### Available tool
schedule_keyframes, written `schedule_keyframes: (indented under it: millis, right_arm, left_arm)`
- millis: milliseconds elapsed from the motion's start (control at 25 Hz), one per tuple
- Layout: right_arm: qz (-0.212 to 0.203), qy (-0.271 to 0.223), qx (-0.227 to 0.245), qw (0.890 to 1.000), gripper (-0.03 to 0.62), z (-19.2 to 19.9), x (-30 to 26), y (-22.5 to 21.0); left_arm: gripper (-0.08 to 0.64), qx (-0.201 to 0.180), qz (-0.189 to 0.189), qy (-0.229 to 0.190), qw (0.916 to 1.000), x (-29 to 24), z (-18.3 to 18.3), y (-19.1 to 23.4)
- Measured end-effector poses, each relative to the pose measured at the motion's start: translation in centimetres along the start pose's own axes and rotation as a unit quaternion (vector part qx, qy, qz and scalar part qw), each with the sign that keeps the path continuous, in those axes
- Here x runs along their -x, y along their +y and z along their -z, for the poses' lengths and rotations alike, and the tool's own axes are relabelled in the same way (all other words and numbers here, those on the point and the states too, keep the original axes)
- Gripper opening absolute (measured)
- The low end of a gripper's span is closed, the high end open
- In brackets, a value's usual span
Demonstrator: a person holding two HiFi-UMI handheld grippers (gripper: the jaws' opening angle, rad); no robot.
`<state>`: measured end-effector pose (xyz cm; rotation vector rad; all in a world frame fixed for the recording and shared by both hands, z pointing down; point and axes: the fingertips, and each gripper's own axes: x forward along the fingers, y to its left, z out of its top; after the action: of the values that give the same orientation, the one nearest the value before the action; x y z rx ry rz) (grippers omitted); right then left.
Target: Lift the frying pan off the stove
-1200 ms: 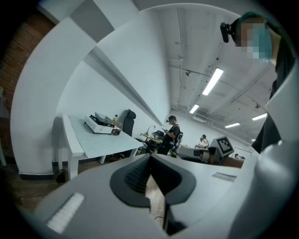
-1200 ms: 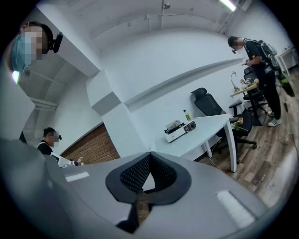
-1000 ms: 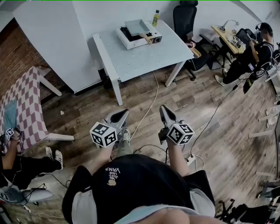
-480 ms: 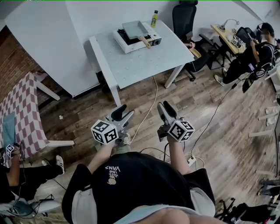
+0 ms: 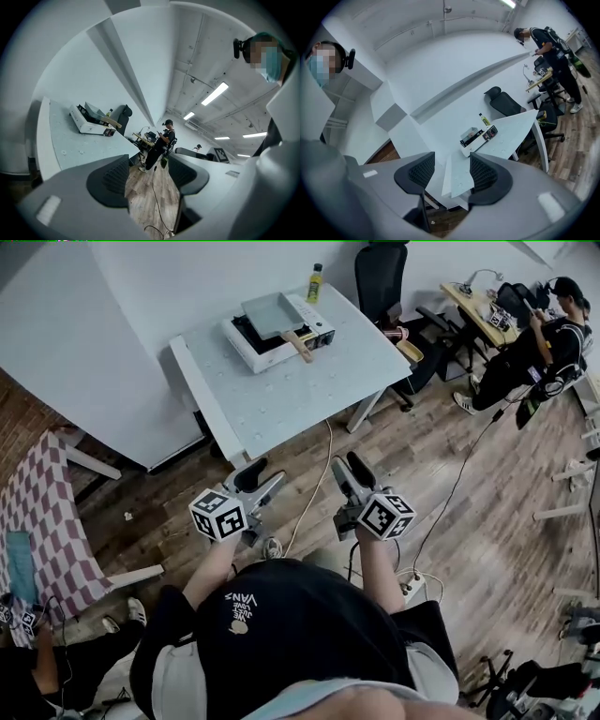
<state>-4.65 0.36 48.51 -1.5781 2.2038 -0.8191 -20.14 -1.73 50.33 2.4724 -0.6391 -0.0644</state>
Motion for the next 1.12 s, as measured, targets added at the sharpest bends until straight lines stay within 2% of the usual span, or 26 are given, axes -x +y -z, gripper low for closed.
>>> schedule_keyframes:
  millis: [240, 560, 800, 1120]
  right_arm:
    - [0.001, 0.027, 0.009, 1.0, 0.224, -1.8, -1.0, -3.6]
    - [-0.064, 0.107, 0.024, 0.992, 0.224, -5.5, -3.9, -9.6]
    - [-0.124, 0.156, 0.037, 0.979, 0.224, -7.9, -5.4, -12.6]
    - [-0.177, 0.195, 0.052, 0.963, 0.224, -8.5, -7.0, -14.3]
  left_arm:
    - [0.242, 0.027, -0.005, -0.008, 0.9996, -4.9, -1.1, 0.5]
    - [0.252, 0.054, -0.066, -0.063, 0.9943, -11.8, -2.1, -0.1]
    - [0.253, 0.074, -0.121, -0.11, 0.9837, -15.5, -1.7, -0.9]
    - [0.253, 0.088, -0.177, -0.149, 0.9689, -16.4, -1.1, -1.0]
